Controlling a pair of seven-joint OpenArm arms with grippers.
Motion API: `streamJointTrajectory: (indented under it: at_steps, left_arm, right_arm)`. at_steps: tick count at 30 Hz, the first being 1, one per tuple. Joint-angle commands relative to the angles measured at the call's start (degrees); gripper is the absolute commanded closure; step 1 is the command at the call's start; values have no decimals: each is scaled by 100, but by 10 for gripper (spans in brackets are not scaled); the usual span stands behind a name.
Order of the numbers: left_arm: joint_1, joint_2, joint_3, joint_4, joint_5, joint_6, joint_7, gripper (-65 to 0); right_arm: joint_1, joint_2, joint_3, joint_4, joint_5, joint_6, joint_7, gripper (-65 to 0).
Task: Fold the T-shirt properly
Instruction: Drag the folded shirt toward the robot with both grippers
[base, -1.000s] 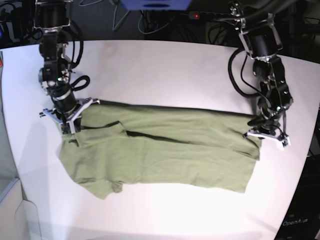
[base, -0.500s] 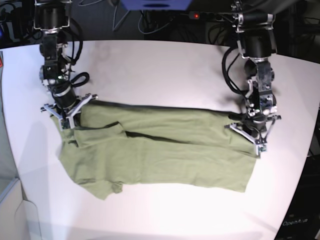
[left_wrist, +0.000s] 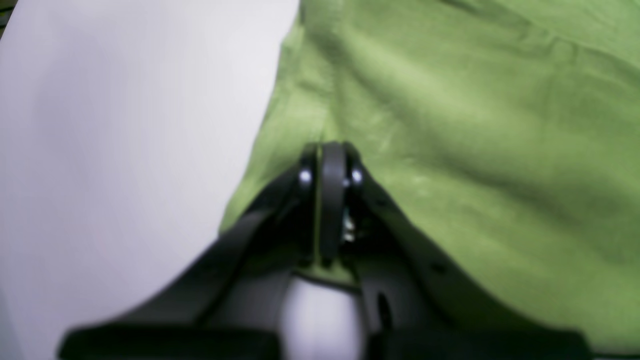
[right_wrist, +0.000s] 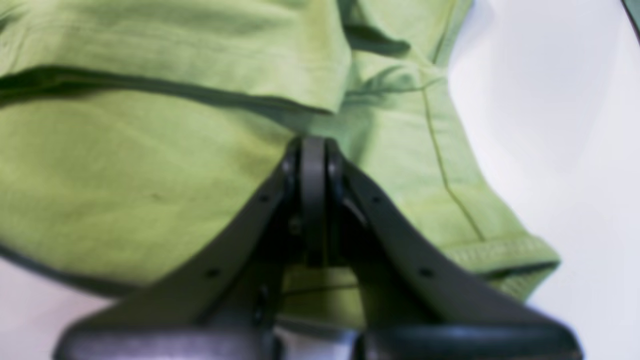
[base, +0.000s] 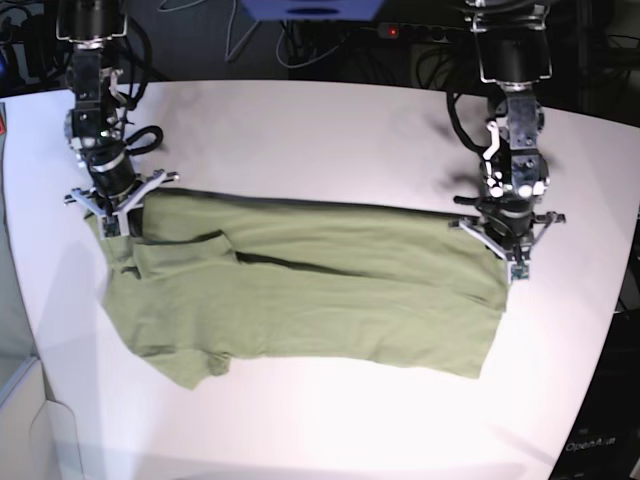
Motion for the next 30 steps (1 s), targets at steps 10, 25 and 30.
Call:
streamJointTrajectory:
  at_steps: [10,25,30]
  left_arm:
    - [961,37,-50,691,53,-469,1253,-14]
    - [2377,45,-50,1667,44,-600,1279,-14]
    - [2799,37,-50,1948,44,-609,1270,-14]
  right_arm:
    - [-446,48,-3,-2,-144,41,-630,-1]
    - [-1861,13,15,622,-144,32,117,-1]
    - [-2257,13,23,622,-144,15,478,-1]
